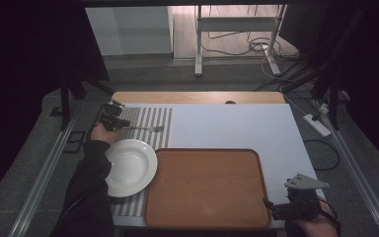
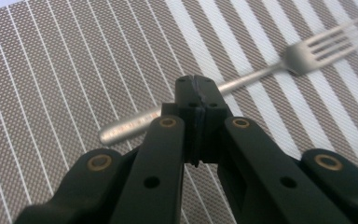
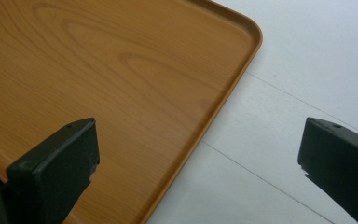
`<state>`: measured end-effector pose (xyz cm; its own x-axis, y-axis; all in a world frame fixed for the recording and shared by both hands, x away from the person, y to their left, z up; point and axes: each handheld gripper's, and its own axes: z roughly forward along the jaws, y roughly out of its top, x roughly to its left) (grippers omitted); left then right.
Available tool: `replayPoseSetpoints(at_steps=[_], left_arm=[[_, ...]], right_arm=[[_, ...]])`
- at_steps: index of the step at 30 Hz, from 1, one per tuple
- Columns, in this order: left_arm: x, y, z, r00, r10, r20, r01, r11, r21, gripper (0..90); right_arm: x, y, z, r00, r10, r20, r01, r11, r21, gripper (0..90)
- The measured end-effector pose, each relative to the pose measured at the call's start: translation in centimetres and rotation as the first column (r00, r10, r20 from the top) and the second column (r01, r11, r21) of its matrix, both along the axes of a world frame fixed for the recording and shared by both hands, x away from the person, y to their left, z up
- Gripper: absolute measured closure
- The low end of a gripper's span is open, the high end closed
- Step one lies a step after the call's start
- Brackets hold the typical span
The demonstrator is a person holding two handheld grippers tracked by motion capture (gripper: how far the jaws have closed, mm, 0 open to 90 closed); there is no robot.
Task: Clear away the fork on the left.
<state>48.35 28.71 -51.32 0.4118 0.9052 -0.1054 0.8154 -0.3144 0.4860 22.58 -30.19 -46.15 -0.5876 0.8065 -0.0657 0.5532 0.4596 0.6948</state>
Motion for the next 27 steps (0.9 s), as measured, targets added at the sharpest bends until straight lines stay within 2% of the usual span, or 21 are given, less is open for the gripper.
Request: replayPoseSetpoints(at_steps=[6, 13, 19, 27], left_arm=[[1.4, 0.0, -1.0, 0.9994, 0.018, -0.030, -0.017, 0.9997, 0.017, 89.3], [2.1, 0.2, -1.5, 0.9974, 0.042, -0.058, -0.040, 0.9987, 0.032, 89.3], [1.1, 1.0, -1.5, 0.9961, 0.040, -0.079, -0.040, 0.9992, 0.000, 89.4], [-1.0, 1.1, -1.3, 0.9934, -0.028, -0.111, 0.028, 0.9996, -0.002, 89.4]], right_arm=[[0.0, 0.0, 0.0, 1.0000, 0.001, -0.002, -0.001, 1.0000, 0.006, 0.0], [0.0, 0.0, 0.0, 1.0000, 0.007, -0.004, -0.007, 1.0000, 0.006, 0.0], [0.0, 0.0, 0.0, 1.0000, 0.007, -0.006, -0.007, 1.0000, 0.007, 0.0], [0.0, 0.2, -0.1, 0.9999, 0.011, -0.012, -0.012, 0.9999, -0.010, 0.0]])
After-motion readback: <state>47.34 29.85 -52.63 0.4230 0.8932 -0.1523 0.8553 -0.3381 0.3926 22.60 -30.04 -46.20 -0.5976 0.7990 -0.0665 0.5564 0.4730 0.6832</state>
